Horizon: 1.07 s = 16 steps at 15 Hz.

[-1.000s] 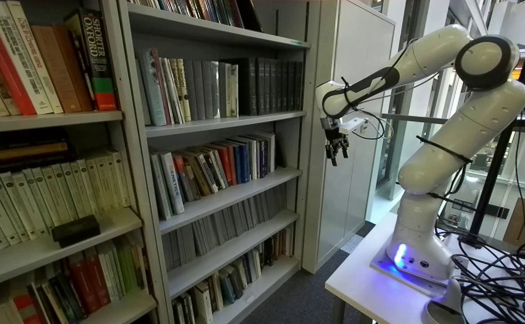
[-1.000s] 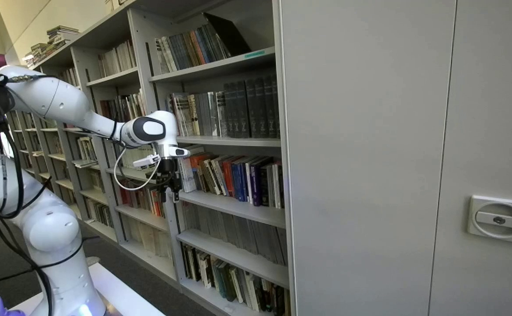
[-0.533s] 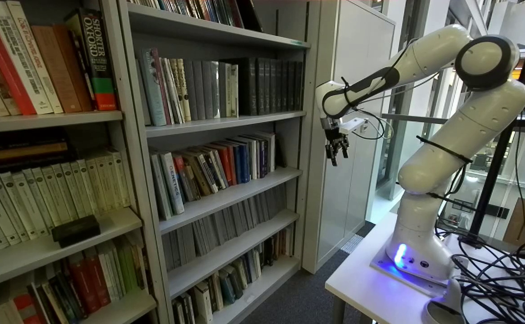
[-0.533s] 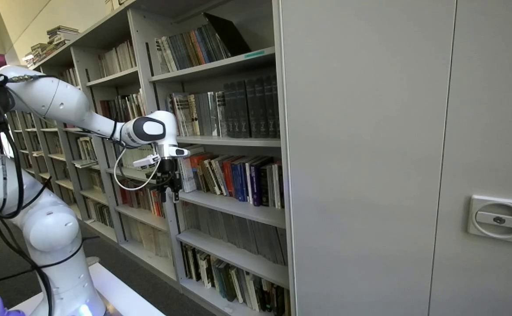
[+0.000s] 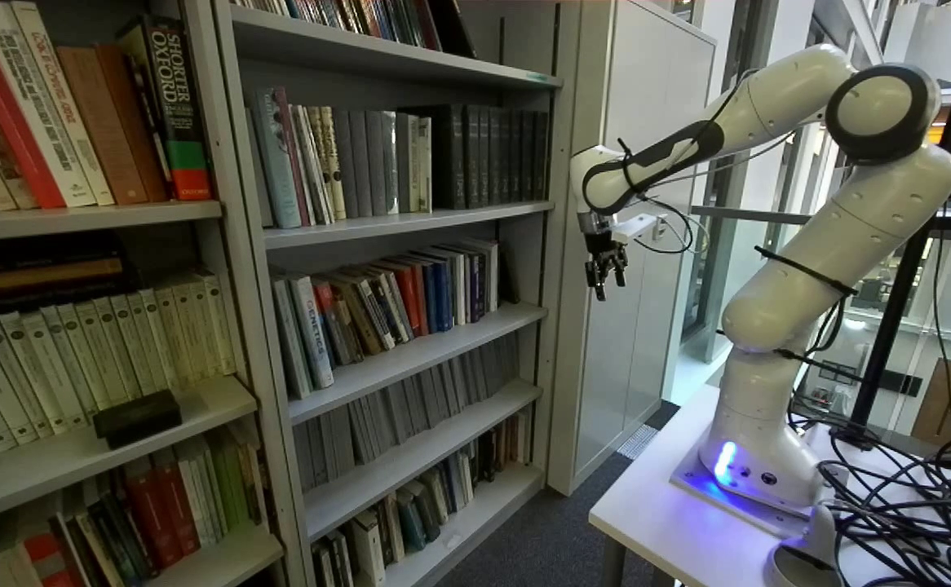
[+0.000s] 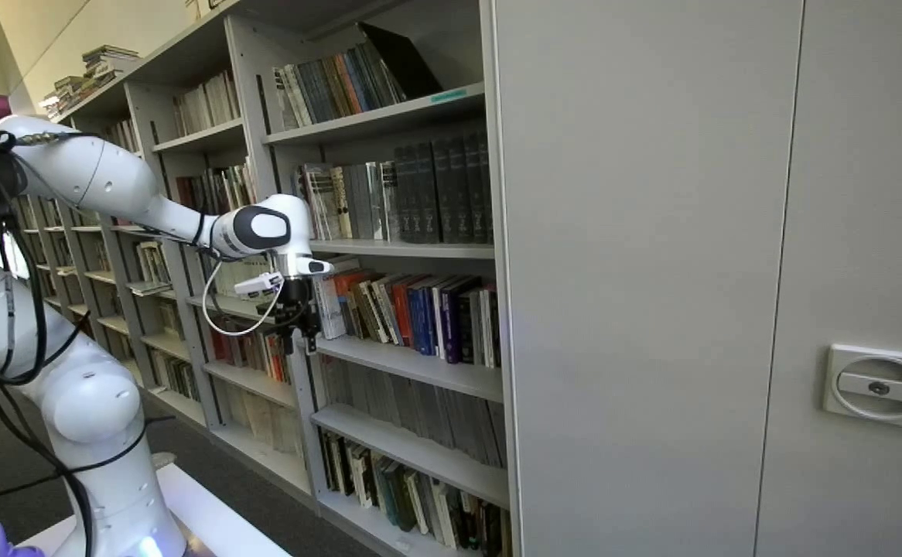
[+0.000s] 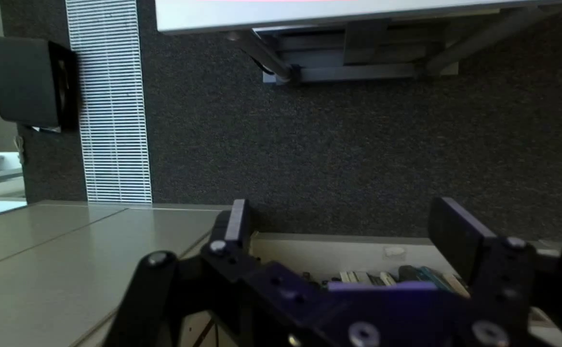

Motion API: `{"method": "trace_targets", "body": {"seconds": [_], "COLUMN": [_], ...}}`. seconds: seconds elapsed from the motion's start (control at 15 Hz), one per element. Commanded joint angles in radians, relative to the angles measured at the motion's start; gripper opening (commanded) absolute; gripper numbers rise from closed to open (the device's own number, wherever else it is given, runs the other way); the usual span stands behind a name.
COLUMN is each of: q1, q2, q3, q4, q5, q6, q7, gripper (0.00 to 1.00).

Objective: Remove the fifth book from the left of the second shelf of the cabinet on the right and put it before the big grey books on the same shelf

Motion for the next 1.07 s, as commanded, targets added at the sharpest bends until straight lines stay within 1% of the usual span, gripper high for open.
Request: {"method": "trace_targets", "body": {"seconds": [0.0,0.33,0.53,0.6,0.73,1.0], "q1": [0.071,0.201,0.259,0.229,0.238,0.232], "q2": [-0.053,-0.138,-0.183,-0.143,-0.158,-0.143], "q3": [0.009,0.057,0.098,0.095,0.107,0.101], "q4": [-0.024,-0.003,0.016,0.018,0.018,0.014], "q5": [0.092,0.290,0.330,0.305,0.306,0.306], "q6": [0.129,0.215,0.281,0.235,0.236,0.236], "q7": [0.002,-0.011,-0.027,-0.004,0.002,0.002], "gripper": [1.00,1.00,1.00,1.00,1.00,1.00]}}
